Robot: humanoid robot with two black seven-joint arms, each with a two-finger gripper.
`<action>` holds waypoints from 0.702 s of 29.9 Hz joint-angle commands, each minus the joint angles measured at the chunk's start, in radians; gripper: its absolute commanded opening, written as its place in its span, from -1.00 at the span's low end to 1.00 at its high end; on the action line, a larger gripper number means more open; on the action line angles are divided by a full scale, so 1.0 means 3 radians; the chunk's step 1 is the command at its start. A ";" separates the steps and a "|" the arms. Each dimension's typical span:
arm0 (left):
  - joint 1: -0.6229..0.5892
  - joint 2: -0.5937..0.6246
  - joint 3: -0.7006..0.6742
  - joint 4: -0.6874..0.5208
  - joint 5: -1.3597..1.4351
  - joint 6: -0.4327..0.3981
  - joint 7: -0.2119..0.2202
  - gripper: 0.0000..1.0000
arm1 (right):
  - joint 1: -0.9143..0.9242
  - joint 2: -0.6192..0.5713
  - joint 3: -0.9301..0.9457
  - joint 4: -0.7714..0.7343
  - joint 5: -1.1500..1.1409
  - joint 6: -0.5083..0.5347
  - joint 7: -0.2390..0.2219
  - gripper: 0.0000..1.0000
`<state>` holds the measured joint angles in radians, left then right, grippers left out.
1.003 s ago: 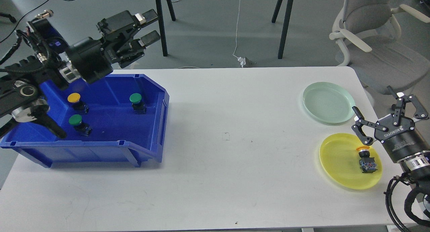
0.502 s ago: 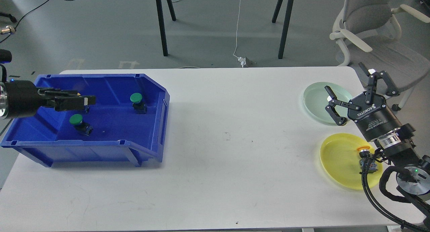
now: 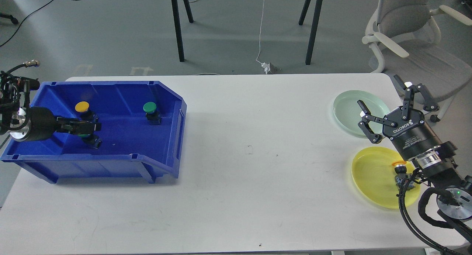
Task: Pass button and place on color plate
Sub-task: 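Reach the left gripper into the bin and grasp a green button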
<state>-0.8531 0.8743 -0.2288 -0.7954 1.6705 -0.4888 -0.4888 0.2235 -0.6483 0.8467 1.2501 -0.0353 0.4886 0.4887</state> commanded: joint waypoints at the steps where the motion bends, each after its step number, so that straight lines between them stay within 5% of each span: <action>1: 0.0011 -0.0066 0.0001 0.0115 0.0000 0.0000 0.0001 0.73 | -0.0014 -0.0002 0.0000 0.0005 0.0000 0.0000 0.0000 0.92; 21: 0.0021 -0.0424 0.0006 0.0621 0.0005 0.0000 0.0001 0.72 | -0.0086 -0.0017 0.0021 0.0031 0.0005 0.0000 0.0000 0.92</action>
<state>-0.8471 0.7640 -0.2271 -0.6371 1.6707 -0.4881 -0.4886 0.2004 -0.6531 0.8509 1.2589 -0.0337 0.4886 0.4887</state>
